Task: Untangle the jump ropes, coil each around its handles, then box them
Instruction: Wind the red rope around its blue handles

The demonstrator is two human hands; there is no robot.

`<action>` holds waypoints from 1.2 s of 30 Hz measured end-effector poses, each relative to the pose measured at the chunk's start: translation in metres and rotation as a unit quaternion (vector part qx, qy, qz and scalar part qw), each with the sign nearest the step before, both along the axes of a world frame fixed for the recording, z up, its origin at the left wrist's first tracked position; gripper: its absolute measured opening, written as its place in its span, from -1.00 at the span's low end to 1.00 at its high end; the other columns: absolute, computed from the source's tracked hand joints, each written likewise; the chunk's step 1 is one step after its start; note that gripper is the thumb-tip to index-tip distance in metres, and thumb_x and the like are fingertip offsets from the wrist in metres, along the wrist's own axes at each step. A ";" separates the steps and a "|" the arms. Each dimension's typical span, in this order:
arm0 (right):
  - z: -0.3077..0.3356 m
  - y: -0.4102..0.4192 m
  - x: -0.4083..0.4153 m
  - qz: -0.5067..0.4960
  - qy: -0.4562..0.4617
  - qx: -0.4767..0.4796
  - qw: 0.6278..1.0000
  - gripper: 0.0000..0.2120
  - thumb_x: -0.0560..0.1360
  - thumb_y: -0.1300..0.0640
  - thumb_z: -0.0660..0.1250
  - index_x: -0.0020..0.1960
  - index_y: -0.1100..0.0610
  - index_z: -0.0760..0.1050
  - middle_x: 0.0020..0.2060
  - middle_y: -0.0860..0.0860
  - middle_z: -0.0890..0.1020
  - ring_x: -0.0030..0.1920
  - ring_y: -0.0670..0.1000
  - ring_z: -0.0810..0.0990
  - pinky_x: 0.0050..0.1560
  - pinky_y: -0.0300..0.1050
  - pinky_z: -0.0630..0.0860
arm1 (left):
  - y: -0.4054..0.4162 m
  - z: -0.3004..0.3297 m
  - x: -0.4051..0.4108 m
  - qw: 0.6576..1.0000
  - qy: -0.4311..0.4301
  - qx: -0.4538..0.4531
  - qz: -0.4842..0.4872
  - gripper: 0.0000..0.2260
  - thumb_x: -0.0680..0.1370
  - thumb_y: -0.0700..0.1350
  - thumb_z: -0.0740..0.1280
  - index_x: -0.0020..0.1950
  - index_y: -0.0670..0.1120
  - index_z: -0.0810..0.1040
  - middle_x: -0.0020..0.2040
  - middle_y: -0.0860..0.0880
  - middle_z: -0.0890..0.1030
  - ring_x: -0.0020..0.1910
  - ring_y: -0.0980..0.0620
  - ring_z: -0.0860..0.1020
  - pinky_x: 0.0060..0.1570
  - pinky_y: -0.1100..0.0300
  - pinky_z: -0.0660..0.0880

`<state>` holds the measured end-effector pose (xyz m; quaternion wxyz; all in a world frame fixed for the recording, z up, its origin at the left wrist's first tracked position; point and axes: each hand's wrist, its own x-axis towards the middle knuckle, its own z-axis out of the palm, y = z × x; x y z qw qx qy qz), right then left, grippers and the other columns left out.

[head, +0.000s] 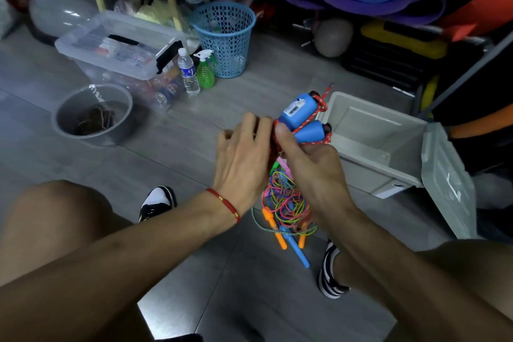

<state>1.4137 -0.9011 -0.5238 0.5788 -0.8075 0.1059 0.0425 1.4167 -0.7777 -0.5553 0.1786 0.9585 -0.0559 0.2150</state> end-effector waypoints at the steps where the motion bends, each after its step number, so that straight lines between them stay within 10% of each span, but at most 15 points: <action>1: 0.001 0.000 0.002 -0.022 0.014 0.033 0.999 -0.50 0.44 -0.32 0.39 -0.44 0.05 0.48 -0.53 -0.12 0.43 -0.43 -0.07 0.40 -0.27 -0.08 0.37 | -0.003 -0.002 -0.001 1.000 -0.012 0.005 -0.011 -0.66 0.46 -0.11 0.41 0.18 -0.04 0.41 0.06 -0.09 0.44 -0.07 -0.20 0.52 -0.17 -0.01 0.38; 7: 0.003 -0.012 0.012 0.004 0.056 0.129 0.990 -0.63 0.48 -0.18 0.45 -0.39 0.03 0.60 -0.58 -0.18 0.47 -0.54 -0.19 0.41 -0.34 -0.20 0.39 | 0.008 -0.004 0.000 0.960 0.093 -0.213 -0.157 -0.46 0.39 0.10 0.48 0.29 0.05 0.37 0.21 -0.04 0.41 0.14 -0.02 0.50 0.10 -0.02 0.52; 10: 0.010 -0.022 0.013 0.106 -0.008 0.128 0.986 -0.64 0.58 0.02 0.37 -0.39 0.03 0.56 -0.62 -0.20 0.44 -0.59 -0.22 0.38 -0.44 -0.42 0.29 | 0.023 0.017 0.008 0.839 0.292 -0.432 -0.155 -0.40 0.43 0.18 0.50 0.38 0.09 0.35 0.13 -0.05 0.63 0.07 0.03 0.65 0.05 0.17 0.57; 13: 0.004 -0.026 0.008 0.198 -0.017 0.128 0.972 -0.63 0.61 0.06 0.31 -0.37 0.02 0.54 -0.59 -0.21 0.44 -0.57 -0.24 0.38 -0.46 -0.43 0.30 | 0.044 0.036 0.017 0.732 0.461 -0.450 -0.222 -0.62 0.46 -0.05 0.41 0.24 -0.13 0.57 0.00 -0.06 0.72 -0.02 0.04 0.67 0.01 0.24 0.57; 21: -0.019 -0.015 0.014 0.060 -0.002 0.052 0.997 -0.76 0.47 -0.09 0.50 -0.21 0.08 0.70 -0.36 0.04 0.69 -0.29 0.04 0.63 -0.10 0.09 0.63 | 0.043 0.014 0.030 0.905 0.315 -0.272 -0.091 -0.62 0.29 0.14 0.57 -0.05 -0.02 0.59 -0.25 -0.03 0.70 -0.22 -0.09 0.67 -0.12 -0.05 0.63; 29: -0.016 0.005 0.009 -0.009 0.018 0.037 0.999 -0.53 0.37 -0.21 0.54 -0.45 0.09 0.47 -0.53 -0.04 0.40 -0.51 -0.06 0.33 -0.40 -0.14 0.30 | 0.015 0.002 0.018 0.976 0.159 -0.149 0.008 -0.71 0.43 0.02 0.47 0.02 -0.04 0.47 -0.07 -0.08 0.60 -0.07 -0.19 0.58 -0.16 0.01 0.51; 36: -0.011 0.003 0.028 -0.051 0.033 0.122 0.991 -0.55 0.30 -0.20 0.59 -0.49 0.05 0.47 -0.50 -0.01 0.49 -0.46 -0.02 0.42 -0.32 -0.04 0.37 | 0.006 -0.022 0.004 0.989 0.074 -0.078 -0.106 -0.47 0.54 0.09 0.30 0.45 -0.04 0.30 0.15 -0.03 0.49 0.06 -0.12 0.47 0.05 -0.12 0.43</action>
